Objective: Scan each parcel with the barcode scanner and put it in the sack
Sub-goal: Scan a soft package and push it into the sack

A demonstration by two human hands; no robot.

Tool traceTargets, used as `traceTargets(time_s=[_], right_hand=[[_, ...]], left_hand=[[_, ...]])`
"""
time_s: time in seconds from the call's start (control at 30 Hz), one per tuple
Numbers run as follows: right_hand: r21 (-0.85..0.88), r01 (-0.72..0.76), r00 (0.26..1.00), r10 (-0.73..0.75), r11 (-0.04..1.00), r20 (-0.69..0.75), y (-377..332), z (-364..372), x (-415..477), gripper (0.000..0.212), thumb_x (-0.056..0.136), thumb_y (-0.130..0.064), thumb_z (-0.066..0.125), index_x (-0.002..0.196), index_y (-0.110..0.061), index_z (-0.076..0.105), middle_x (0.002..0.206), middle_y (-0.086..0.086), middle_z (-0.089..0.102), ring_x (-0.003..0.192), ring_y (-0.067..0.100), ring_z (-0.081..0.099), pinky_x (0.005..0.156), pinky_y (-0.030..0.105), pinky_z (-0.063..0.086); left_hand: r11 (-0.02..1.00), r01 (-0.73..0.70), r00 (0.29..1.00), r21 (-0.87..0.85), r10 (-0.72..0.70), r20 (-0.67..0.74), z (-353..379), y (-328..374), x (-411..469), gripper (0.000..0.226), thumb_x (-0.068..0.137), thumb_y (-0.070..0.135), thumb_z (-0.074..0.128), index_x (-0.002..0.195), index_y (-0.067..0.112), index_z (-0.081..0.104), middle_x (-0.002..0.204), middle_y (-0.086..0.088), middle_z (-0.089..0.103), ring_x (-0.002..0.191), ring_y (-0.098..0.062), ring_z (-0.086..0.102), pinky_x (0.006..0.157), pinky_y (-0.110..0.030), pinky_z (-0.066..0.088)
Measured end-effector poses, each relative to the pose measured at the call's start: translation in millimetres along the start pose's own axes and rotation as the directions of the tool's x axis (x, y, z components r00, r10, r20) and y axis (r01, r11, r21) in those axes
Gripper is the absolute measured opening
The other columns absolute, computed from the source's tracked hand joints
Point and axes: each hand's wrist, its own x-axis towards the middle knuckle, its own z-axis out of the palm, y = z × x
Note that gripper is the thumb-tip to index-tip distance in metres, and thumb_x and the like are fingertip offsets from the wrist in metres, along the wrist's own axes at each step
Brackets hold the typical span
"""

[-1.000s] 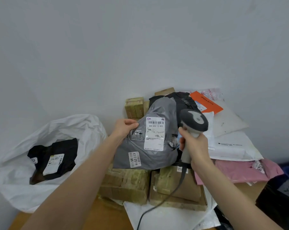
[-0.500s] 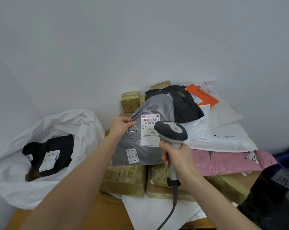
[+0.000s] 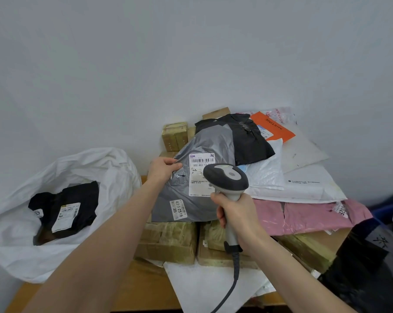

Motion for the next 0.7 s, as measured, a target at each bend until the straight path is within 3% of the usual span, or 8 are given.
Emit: traceTargets(time_s=[0.17,0.27,0.37,0.53,0.7], right_hand=[[0.125,-0.019,1.000,0.018,0.992,0.011,-7.0,2.7,1.5,0.021,0.086,-0.015,0.069,0.070,-0.007,0.059,0.046,0.004,0.055,0.034,0.012,0.045,0.038,0.021,0.038],[0.176,-0.011,0.999,0.006,0.984,0.031,-13.5,9.2,5.4,0.014,0.087,-0.015,0.069,0.079,-0.008,0.061,0.047,0.003,0.056,0.036,0.011,0.046,0.042,0.024,0.041],[0.202,-0.003,0.997,-0.011,0.979,0.071,-19.1,24.0,8.0,0.013,0.087,-0.015,0.069,0.079,-0.008,0.061,0.045,0.001,0.056,0.037,0.011,0.047,0.042,0.024,0.040],[0.224,-0.009,0.985,-0.030,0.975,0.169,-28.9,73.0,4.4,0.018,0.086,-0.015,0.070,0.073,-0.008,0.060,0.043,0.001,0.055,0.034,0.009,0.047,0.038,0.022,0.040],[0.223,-0.024,0.972,-0.030,0.975,0.234,-25.9,135.0,2.1,0.016,0.085,-0.016,0.071,0.076,-0.007,0.062,0.044,0.000,0.056,0.036,0.009,0.049,0.039,0.021,0.042]], left_hand=[[0.998,0.000,1.000,-0.069,-0.001,-0.018,-5.4,5.0,-9.4,0.027,0.079,0.016,0.078,0.104,0.010,0.072,0.082,0.002,0.068,0.087,-0.020,0.066,0.092,-0.040,0.053],[0.987,0.014,0.998,-0.157,-0.023,-0.059,-19.0,8.4,-19.8,0.030,0.083,0.010,0.074,0.110,0.000,0.068,0.085,-0.006,0.068,0.078,-0.019,0.062,0.087,-0.038,0.053],[0.983,-0.016,0.985,-0.181,-0.016,-0.173,-47.2,9.8,-32.9,0.032,0.083,0.008,0.074,0.112,-0.004,0.067,0.098,-0.016,0.068,0.082,-0.021,0.060,0.089,-0.039,0.052],[0.985,-0.075,0.925,-0.153,0.012,-0.380,-126.6,5.8,-46.7,0.029,0.081,0.013,0.076,0.108,0.003,0.070,0.103,-0.011,0.070,0.090,-0.021,0.065,0.093,-0.035,0.052],[0.998,-0.058,0.820,-0.016,0.038,-0.571,-219.6,-15.5,-38.5,0.025,0.080,0.022,0.077,0.103,0.014,0.074,0.103,-0.004,0.072,0.089,-0.016,0.065,0.088,-0.028,0.050]])
